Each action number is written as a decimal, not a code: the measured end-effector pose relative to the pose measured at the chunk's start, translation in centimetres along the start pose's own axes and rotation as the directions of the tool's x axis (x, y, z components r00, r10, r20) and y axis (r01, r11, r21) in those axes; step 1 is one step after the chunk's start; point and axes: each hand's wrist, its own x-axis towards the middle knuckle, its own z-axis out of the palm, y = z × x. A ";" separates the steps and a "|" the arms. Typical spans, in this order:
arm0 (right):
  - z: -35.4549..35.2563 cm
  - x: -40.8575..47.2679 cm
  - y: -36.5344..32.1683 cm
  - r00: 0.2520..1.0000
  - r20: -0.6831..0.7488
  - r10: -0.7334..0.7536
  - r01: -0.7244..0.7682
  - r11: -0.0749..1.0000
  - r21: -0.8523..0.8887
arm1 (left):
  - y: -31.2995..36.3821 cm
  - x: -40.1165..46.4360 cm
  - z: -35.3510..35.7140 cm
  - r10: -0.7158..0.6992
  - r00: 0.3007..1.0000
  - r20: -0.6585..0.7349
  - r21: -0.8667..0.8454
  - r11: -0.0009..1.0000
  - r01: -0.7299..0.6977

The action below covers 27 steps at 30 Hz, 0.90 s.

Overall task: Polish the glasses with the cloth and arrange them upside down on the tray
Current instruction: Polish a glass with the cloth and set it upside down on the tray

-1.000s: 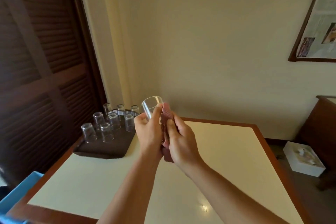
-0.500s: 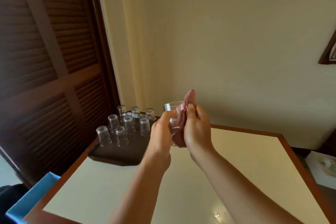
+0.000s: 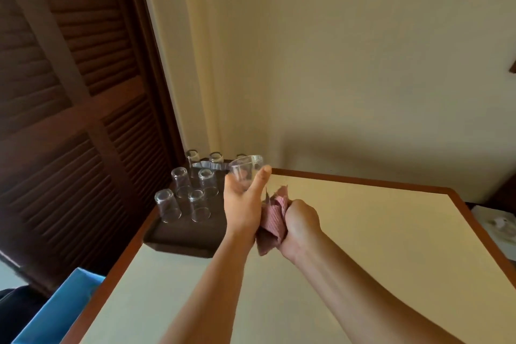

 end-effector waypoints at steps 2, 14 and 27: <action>1.0 1.6 1.3 0.999 -0.049 0.005 -0.006 0.999 -0.034 | -0.3 3.2 -2.2 -0.180 0.984 -0.014 0.024 0.983 0.180; -0.7 12.1 3.5 0.991 -0.065 -0.116 0.105 0.983 -0.151 | 0.1 19.1 -10.2 -0.205 0.949 0.238 0.963 0.181 -0.202; -8.3 17.5 5.5 0.954 -0.289 -0.078 0.015 0.977 -0.213 | -9.3 21.7 -7.6 -0.355 0.878 0.321 0.937 -0.014 -0.349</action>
